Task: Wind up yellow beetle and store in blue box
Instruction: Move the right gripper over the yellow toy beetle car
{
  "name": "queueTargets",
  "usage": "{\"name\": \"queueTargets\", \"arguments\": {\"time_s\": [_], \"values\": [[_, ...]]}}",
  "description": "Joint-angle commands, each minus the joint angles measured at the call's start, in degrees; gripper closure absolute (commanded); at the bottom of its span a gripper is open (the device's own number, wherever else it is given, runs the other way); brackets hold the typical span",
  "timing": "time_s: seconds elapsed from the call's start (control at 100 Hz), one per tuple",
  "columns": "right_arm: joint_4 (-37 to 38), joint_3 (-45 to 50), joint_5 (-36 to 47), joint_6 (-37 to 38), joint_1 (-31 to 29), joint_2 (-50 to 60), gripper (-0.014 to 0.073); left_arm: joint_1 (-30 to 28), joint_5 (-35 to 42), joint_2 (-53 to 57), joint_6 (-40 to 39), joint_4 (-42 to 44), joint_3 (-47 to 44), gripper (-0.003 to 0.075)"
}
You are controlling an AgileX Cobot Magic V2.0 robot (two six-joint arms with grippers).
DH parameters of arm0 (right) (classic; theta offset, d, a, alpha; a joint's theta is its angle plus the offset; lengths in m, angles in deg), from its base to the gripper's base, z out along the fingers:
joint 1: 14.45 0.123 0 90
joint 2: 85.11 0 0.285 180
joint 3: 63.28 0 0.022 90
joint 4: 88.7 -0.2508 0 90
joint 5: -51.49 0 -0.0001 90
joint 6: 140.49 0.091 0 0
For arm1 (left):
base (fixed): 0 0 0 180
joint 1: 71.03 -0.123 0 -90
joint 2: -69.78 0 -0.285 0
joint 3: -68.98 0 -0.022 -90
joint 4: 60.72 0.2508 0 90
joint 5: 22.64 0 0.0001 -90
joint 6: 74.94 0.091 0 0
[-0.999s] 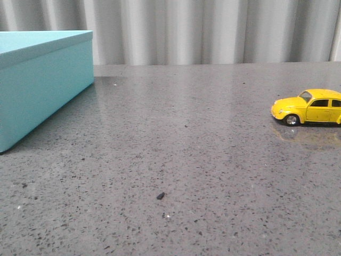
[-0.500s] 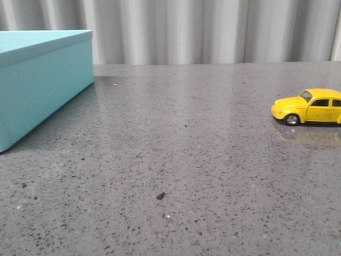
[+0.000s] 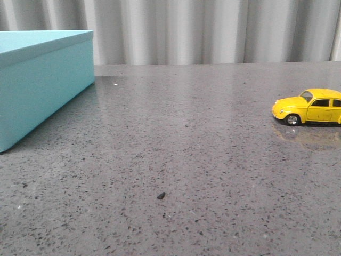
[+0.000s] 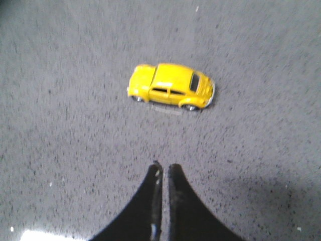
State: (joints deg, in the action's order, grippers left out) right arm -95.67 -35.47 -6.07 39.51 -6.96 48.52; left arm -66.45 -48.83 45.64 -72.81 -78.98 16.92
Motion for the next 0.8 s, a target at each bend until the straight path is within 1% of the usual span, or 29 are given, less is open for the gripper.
{"name": "queueTargets", "arguments": {"time_s": [0.0, 0.13, 0.3, 0.37, 0.6, 0.79], "values": [[0.9, -5.2, -1.3, -0.5, 0.9, -6.7, 0.0645, 0.3, 3.7, -1.0, 0.2, -1.1, 2.1, 0.0741], [1.0, -10.8, -5.6, -0.5, 1.4, -15.6, 0.0645, 1.4, 3.7, -1.0, 0.2, -1.2, 2.1, 0.0741], [1.5, -16.0, -4.9, -0.5, 1.4, -25.3, 0.0645, 3.3, 3.7, -1.0, 0.2, -1.2, 2.1, 0.0741], [1.6, -17.6, -4.1, -0.8, 1.4, -28.3, 0.0645, 3.5, 2.3, -1.0, 0.2, -0.9, 2.0, 0.0741], [1.8, -22.2, -1.9, -1.0, 1.4, -35.3, 0.0645, 3.5, -4.0, -1.0, 0.4, -0.1, 1.1, 0.0741], [1.8, -23.8, -1.5, -1.0, 1.4, -38.8, 0.0645, 3.5, -4.5, -1.0, 0.4, 0.7, 0.9, 0.0741]]}}
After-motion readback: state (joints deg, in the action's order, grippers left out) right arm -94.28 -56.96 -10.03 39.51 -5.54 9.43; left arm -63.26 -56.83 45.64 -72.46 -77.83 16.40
